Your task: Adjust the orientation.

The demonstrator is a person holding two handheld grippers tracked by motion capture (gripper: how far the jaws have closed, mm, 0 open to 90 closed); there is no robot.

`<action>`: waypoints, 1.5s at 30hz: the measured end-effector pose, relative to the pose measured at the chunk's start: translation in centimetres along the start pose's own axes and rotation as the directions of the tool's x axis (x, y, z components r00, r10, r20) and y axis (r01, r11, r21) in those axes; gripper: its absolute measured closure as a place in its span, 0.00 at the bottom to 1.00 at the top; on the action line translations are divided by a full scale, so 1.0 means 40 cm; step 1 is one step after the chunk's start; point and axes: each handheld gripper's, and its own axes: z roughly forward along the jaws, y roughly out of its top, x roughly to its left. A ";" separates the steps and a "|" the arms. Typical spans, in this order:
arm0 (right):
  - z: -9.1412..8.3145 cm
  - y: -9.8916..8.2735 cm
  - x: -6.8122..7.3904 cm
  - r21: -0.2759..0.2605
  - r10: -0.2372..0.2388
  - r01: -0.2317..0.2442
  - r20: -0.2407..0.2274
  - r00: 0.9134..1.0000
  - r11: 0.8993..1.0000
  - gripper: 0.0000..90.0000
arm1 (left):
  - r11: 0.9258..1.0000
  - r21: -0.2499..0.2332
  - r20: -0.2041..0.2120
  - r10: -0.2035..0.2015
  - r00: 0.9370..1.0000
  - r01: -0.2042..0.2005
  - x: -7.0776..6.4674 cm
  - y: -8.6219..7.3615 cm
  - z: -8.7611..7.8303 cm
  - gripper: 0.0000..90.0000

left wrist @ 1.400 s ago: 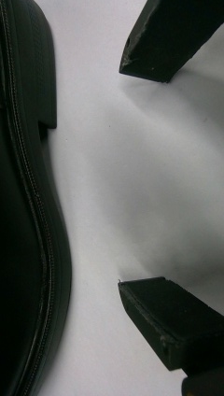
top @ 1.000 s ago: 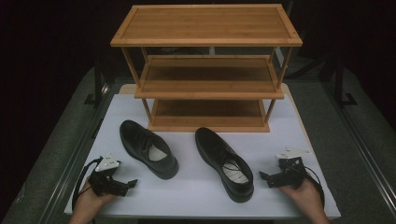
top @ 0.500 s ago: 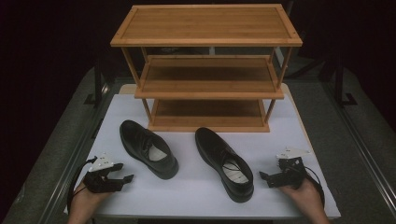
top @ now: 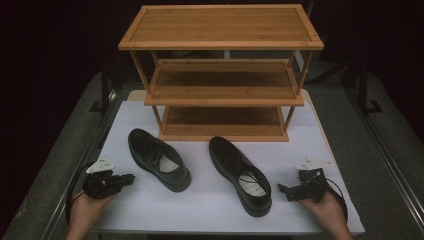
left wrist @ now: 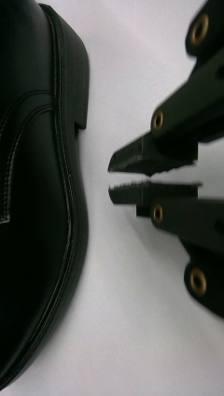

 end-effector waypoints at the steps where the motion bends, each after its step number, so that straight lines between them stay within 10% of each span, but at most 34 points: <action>1: 0.000 0.000 0.000 0.000 0.000 0.000 0.000 1.000 1.000 0.00 | 1.000 0.000 0.000 0.000 1.000 0.000 0.000 0.000 0.000 0.98; 45: 0.000 0.000 -0.001 -0.002 0.000 0.000 -0.002 1.000 1.000 0.00 | 0.999 -0.024 -0.111 -0.036 0.993 0.034 0.242 0.249 0.067 1.00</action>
